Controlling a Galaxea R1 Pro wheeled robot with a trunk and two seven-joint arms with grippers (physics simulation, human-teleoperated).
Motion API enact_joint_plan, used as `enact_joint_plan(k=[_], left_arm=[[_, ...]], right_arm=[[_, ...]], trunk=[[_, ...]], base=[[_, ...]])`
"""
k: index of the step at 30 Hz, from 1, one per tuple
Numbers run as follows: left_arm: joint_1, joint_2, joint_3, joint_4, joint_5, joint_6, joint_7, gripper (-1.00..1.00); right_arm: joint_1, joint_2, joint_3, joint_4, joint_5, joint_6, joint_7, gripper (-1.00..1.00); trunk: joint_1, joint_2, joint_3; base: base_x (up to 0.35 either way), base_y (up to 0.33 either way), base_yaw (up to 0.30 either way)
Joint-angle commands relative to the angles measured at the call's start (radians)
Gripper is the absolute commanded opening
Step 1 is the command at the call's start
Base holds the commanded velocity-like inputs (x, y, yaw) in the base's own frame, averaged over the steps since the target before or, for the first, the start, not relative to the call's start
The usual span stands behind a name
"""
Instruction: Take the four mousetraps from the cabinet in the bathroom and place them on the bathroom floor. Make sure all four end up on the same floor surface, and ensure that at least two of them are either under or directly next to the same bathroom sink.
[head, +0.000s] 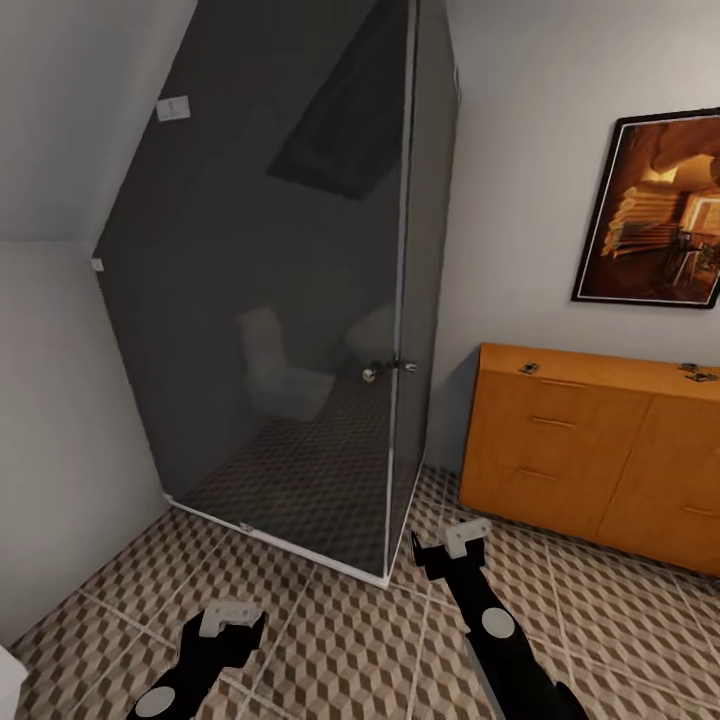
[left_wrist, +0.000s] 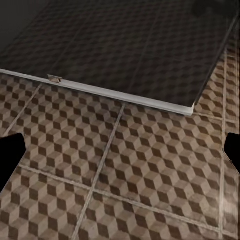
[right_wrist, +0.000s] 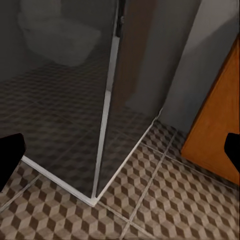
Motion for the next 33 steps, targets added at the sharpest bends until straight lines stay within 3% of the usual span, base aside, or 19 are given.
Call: enact_joint_plan(k=[1, 33], left_arm=[[0.000, 0.001, -0.001, -0.002, -0.001, 0.005, 0.000, 1.00], [0.000, 0.000, -0.007, -0.005, -0.001, 0.005, -0.001, 1.00]], right_arm=[[-0.001, 0.000, 0.002, -0.001, 0.011, 0.008, -0.006, 1.00], [-0.001, 0.001, 0.004, -0.001, 0.011, 0.006, -0.006, 1.00]], trunk=[[0.000, -0.001, -0.001], [0.000, -0.001, -0.001]], base=[[0.000, 0.000, -0.279], [0.000, 0.000, -0.266]])
